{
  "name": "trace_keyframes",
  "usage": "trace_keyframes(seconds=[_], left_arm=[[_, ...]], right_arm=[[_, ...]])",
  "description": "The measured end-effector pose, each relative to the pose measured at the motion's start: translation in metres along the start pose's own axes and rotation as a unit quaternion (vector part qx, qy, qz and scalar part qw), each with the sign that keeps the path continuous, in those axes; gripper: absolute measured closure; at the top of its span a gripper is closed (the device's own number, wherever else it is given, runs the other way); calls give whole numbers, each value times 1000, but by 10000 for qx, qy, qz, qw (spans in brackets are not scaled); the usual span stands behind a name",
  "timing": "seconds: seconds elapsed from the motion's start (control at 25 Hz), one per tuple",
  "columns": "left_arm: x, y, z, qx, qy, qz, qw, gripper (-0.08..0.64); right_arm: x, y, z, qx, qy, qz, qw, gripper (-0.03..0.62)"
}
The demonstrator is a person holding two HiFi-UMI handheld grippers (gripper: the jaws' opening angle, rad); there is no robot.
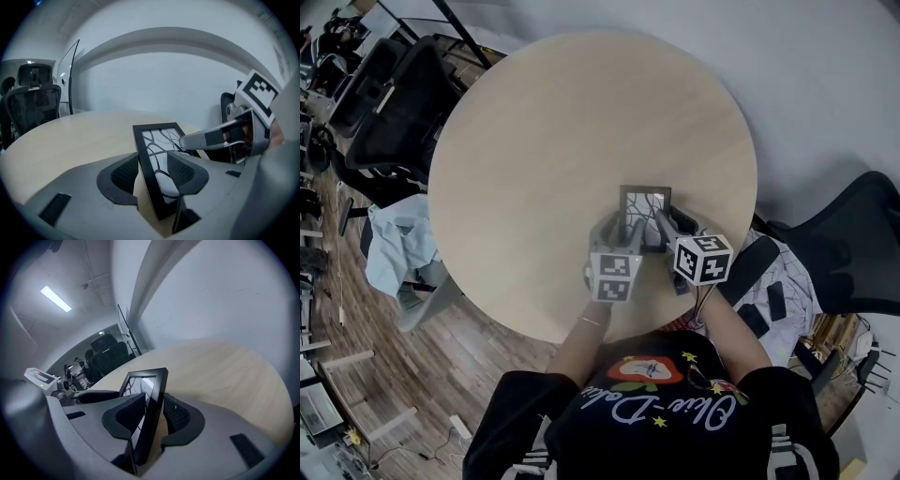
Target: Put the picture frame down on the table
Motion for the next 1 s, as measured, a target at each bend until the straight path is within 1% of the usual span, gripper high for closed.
trace_keyframes(seconds=[0.4, 1.0], left_arm=[[3, 7, -1, -61, 28, -92, 9999, 371], [5, 16, -1, -114, 106, -180, 9997, 371]], right_arm=[[3, 7, 2, 171, -169, -212, 9995, 486], [3, 16, 4, 352, -419, -510, 9972, 485]])
Point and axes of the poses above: the fingertips, and each gripper's own axes: y forward along the fingers, z to its right, x out of its underside, the point moved 10 cm from there along -y, backward along the fingers, and after that the axes turned 12 degrees about -y, right-handed, at the moved point
